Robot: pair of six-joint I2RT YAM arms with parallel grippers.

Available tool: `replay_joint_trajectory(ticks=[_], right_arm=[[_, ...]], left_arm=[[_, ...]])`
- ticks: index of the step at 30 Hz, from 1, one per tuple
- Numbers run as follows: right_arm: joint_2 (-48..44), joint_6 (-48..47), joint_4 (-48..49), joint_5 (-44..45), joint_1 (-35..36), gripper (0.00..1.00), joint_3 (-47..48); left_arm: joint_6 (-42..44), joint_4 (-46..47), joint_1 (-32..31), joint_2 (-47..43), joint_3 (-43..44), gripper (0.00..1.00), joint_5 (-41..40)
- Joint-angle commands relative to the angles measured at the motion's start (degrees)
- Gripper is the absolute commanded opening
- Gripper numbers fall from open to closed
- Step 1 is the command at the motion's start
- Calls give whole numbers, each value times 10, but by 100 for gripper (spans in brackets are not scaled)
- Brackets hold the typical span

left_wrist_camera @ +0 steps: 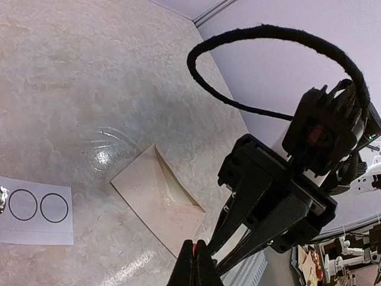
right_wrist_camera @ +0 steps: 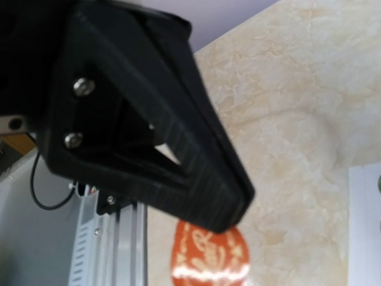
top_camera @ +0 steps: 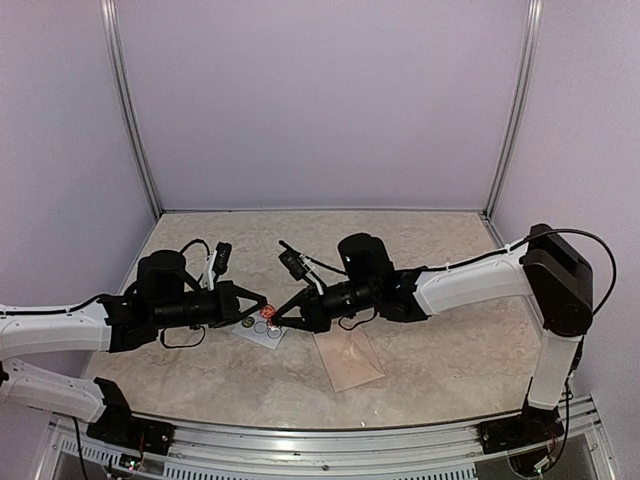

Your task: Place the letter into the envelope and seal it

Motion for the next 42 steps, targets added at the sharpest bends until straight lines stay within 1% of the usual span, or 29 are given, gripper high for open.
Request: replay_joint_trajectory(ticks=[1, 2, 7, 12, 16, 18, 22, 23, 28, 32, 36, 42], right_arm=[[9, -4, 0, -3, 7, 3, 13], [8, -3, 1, -1, 7, 0, 12], [5, 0, 0, 7, 7, 0, 8], [-1, 2, -8, 21, 7, 0, -1], [-17, 8, -12, 51, 6, 0, -23], [-29, 11, -12, 69, 6, 0, -39], [-50, 16, -14, 110, 4, 0, -60], [-54, 17, -13, 116, 5, 0, -64], [-55, 22, -10, 140, 3, 0, -66], [-23, 29, -22, 154, -1, 0, -38], [23, 35, -29, 154, -2, 0, 5], [83, 51, -10, 136, -2, 0, 44]], left_arm=[[-2, -2, -1, -13, 13, 0, -9], [-2, -3, -1, -14, 13, 0, -10], [1, -14, 1, -18, 12, 0, -26], [10, -26, 2, -32, 9, 0, -62], [34, -39, 2, -27, 2, 0, -132], [44, -39, -2, -8, 2, 0, -172], [71, -40, -30, 64, 17, 0, -255], [78, -46, -38, 94, 26, 0, -276], [95, -63, -63, 194, 64, 0, -345], [100, -71, -69, 242, 80, 0, -374], [103, -60, -70, 285, 85, 0, -379], [103, -49, -70, 323, 93, 0, -398]])
